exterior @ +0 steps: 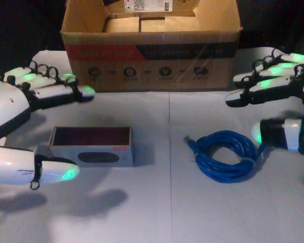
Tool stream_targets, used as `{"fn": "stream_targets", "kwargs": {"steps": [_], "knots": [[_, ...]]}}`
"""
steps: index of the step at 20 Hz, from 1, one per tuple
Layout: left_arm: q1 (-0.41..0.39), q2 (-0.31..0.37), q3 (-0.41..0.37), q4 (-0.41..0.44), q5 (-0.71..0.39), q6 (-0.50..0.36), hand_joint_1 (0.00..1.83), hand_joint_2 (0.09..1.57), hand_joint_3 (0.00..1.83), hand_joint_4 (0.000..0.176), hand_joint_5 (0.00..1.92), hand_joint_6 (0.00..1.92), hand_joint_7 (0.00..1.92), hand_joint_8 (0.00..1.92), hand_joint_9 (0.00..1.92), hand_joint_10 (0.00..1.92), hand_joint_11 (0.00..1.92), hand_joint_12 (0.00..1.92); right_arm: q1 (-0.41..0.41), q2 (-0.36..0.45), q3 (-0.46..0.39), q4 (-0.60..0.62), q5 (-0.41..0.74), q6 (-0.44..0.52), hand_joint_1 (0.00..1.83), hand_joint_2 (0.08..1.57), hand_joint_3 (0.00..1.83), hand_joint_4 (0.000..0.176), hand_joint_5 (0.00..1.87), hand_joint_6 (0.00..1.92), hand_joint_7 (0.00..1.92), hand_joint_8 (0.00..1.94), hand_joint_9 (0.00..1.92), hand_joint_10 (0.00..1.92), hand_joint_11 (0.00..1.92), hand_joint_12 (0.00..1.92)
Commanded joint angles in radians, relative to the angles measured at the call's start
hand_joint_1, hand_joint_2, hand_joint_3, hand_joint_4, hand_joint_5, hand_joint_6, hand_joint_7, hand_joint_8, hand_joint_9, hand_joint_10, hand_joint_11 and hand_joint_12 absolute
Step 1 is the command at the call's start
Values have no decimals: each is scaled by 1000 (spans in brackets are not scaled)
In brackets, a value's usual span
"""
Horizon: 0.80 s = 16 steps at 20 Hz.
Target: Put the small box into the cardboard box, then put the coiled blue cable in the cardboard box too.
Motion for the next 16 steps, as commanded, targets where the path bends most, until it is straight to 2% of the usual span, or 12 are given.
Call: {"fn": "stream_targets", "kwargs": {"steps": [1, 2, 3, 4, 6, 8, 11, 12, 13, 16], "knots": [[-6, 3, 2, -10, -120, -3, 409, 919, 1, 176, 321, 3, 228, 1, 205, 9, 0, 489, 10, -2, 0, 16, 117, 5, 4, 1417, 0, 74, 484, 0, 362, 1, 342, 18, 0, 718], [-5, 3, 2, -11, -120, -3, 412, 921, 1, 176, 315, 0, 224, 0, 211, 6, 0, 513, 10, -3, 1, 15, 117, 5, 46, 1403, 0, 102, 465, 0, 331, 1, 316, 2, 0, 647], [-5, 3, 2, -11, -120, -3, 448, 909, 0, 176, 310, 0, 222, 0, 208, 2, 0, 516, 10, -4, 0, 13, 117, 5, 74, 1353, 0, 168, 335, 0, 182, 0, 181, 0, 0, 392], [-4, 2, 2, -11, -120, -3, 461, 896, 0, 176, 313, 1, 230, 3, 214, 4, 0, 514, 10, -4, 1, 12, 117, 5, 47, 1303, 0, 174, 227, 0, 78, 4, 83, 4, 0, 195], [-4, 1, 3, -11, -116, -3, 470, 877, 0, 176, 293, 0, 229, 0, 198, 0, 0, 477, 10, -4, 1, 12, 117, 5, 91, 1149, 0, 176, 2, 0, 0, 0, 0, 0, 0, 0], [-4, -2, 6, -12, -112, -3, 493, 856, 0, 176, 258, 0, 208, 0, 193, 0, 0, 454, 10, -4, 2, 12, 117, 5, 128, 1082, 0, 176, 0, 0, 0, 0, 0, 0, 0, 0], [-8, -23, 17, -11, -103, -3, 657, 739, 0, 176, 239, 0, 203, 1, 211, 3, 0, 538, 10, -9, 5, 10, 117, 5, 170, 1082, 0, 176, 0, 0, 0, 0, 0, 0, 0, 0], [-14, -29, 21, -9, -98, -3, 657, 739, 0, 176, 239, 0, 203, 1, 211, 3, 0, 538, 10, -10, 5, 9, 117, 5, 170, 1082, 0, 176, 0, 0, 0, 0, 0, 0, 0, 0], [-24, -39, 27, -7, -91, -3, 691, 732, 0, 176, 246, 1, 218, 3, 237, 6, 0, 583, 10, -11, 6, 9, 117, 5, 173, 1091, 2, 176, 0, 0, 0, 0, 0, 0, 0, 0], [-69, -101, 66, -4, -50, -3, 641, 798, 1, 176, 267, 1, 312, 3, 377, 11, 0, 796, 10, -13, 8, 9, 117, 5, 169, 1139, 14, 176, 0, 0, 0, 0, 0, 0, 0, 0]]}}
